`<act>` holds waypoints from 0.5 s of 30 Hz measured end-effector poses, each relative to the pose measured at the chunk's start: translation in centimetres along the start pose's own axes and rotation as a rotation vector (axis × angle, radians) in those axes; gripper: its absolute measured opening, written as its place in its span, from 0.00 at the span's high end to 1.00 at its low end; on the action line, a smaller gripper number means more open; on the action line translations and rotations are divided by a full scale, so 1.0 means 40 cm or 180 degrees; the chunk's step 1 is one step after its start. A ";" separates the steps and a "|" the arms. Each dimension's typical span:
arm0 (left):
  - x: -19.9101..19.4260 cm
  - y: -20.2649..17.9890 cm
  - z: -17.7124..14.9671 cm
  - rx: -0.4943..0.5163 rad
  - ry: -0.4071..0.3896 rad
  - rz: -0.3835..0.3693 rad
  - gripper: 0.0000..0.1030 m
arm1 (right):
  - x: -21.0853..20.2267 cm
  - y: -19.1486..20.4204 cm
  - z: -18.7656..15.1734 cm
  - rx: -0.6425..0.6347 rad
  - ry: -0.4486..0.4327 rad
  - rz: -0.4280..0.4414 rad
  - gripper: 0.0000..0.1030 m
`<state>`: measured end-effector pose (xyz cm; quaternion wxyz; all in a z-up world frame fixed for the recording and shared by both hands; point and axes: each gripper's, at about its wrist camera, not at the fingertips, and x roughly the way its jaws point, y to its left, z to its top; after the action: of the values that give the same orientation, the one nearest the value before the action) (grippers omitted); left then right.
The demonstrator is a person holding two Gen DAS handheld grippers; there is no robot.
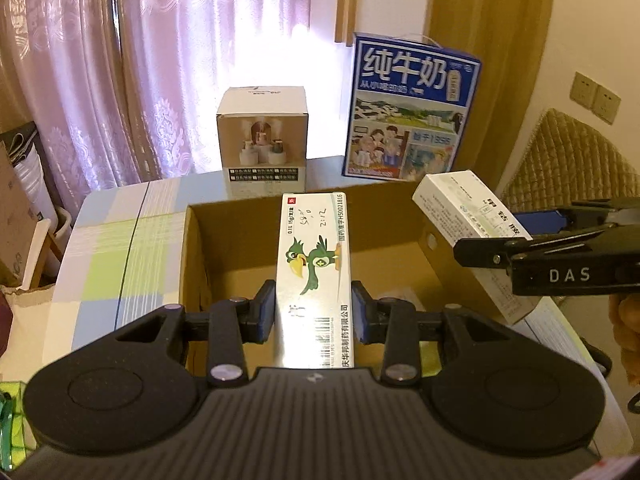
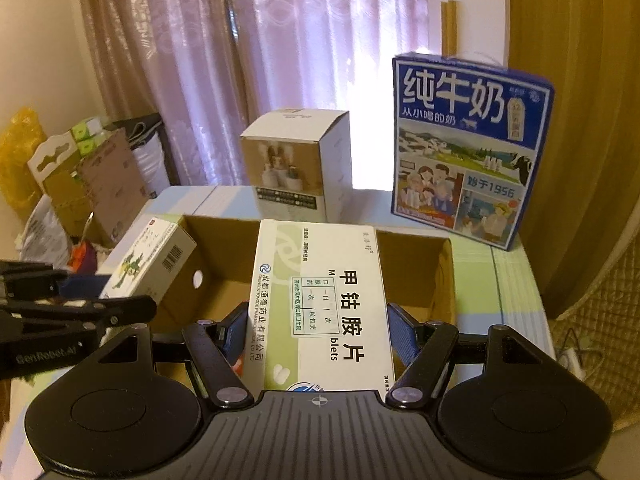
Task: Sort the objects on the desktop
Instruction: 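Carry both boxes into the cardboard box and open both tools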
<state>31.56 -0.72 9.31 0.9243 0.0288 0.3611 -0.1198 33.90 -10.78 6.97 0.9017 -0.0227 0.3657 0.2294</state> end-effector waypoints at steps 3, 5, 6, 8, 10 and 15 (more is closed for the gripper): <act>0.054 0.015 0.008 -0.0086 0.0010 -0.0022 0.68 | 0.041 -0.012 0.000 0.0074 0.0054 -0.0011 0.34; 0.083 0.023 0.007 -0.0140 0.0035 -0.0044 0.68 | 0.067 -0.018 -0.005 0.0097 0.0097 -0.0022 0.34; 0.098 0.026 0.005 -0.0159 0.0057 -0.0055 0.68 | 0.078 -0.020 -0.009 0.0102 0.0120 -0.0030 0.34; 0.129 0.028 0.000 -0.0165 0.0093 -0.0062 0.68 | 0.098 -0.023 -0.018 0.0111 0.0161 -0.0047 0.34; 0.147 0.028 -0.009 -0.0173 0.0114 -0.0069 0.68 | 0.113 -0.026 -0.027 0.0123 0.0195 -0.0048 0.34; 0.183 0.034 -0.032 -0.0292 0.0130 -0.0128 0.68 | 0.135 -0.028 -0.042 0.0123 0.0241 -0.0057 0.34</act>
<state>36.23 -0.71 3.40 0.9145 -0.0185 0.3856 -0.1210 36.67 -9.98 2.00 0.8895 -0.0171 0.4037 0.2133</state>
